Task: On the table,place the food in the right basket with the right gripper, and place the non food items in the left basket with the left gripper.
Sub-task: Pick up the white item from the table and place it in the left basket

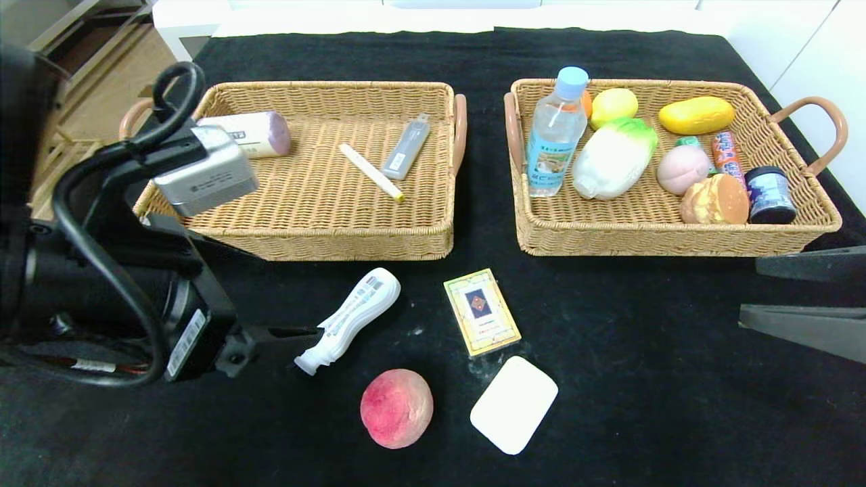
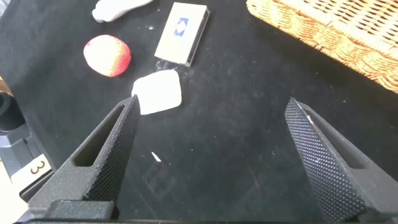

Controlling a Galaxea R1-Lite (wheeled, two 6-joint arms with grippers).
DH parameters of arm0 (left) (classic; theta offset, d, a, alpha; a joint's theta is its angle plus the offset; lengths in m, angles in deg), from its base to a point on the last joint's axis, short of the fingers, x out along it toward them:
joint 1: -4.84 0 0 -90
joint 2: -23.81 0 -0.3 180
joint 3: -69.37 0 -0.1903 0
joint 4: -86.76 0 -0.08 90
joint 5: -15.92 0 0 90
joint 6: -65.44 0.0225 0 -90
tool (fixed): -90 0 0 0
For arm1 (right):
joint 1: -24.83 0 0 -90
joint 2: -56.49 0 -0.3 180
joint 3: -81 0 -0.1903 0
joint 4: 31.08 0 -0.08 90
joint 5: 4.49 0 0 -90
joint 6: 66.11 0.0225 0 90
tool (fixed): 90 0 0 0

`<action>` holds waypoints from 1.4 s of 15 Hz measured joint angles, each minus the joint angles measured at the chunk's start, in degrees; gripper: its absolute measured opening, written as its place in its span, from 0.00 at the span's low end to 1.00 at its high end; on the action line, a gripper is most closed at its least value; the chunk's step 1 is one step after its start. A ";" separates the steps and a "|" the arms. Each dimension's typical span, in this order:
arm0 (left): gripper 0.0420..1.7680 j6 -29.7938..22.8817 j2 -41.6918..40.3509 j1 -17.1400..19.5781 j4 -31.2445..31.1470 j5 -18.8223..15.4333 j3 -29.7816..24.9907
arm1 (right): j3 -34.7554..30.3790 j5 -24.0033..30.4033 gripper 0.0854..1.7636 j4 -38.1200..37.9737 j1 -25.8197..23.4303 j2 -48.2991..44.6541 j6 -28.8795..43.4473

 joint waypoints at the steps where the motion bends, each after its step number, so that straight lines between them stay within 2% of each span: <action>1: 0.97 0.04 1.83 -0.33 -1.57 1.49 1.82 | 0.02 0.00 0.96 0.00 -0.09 -0.02 0.00; 4: 0.97 0.09 7.31 -1.52 -3.28 6.63 5.29 | 0.11 0.00 0.96 0.00 -0.38 -0.11 0.00; 11: 0.97 -0.18 16.30 -2.23 -3.23 10.87 9.09 | -0.15 -0.02 0.97 -0.11 -0.49 -0.16 0.00; 19: 0.97 -0.85 21.55 -2.90 -3.00 11.46 11.19 | -0.33 -0.02 0.97 -0.05 -0.52 -0.13 0.02; 21: 0.97 -2.36 22.22 -2.89 -3.28 11.43 11.25 | -0.44 -0.02 0.97 0.00 -0.52 -0.10 0.02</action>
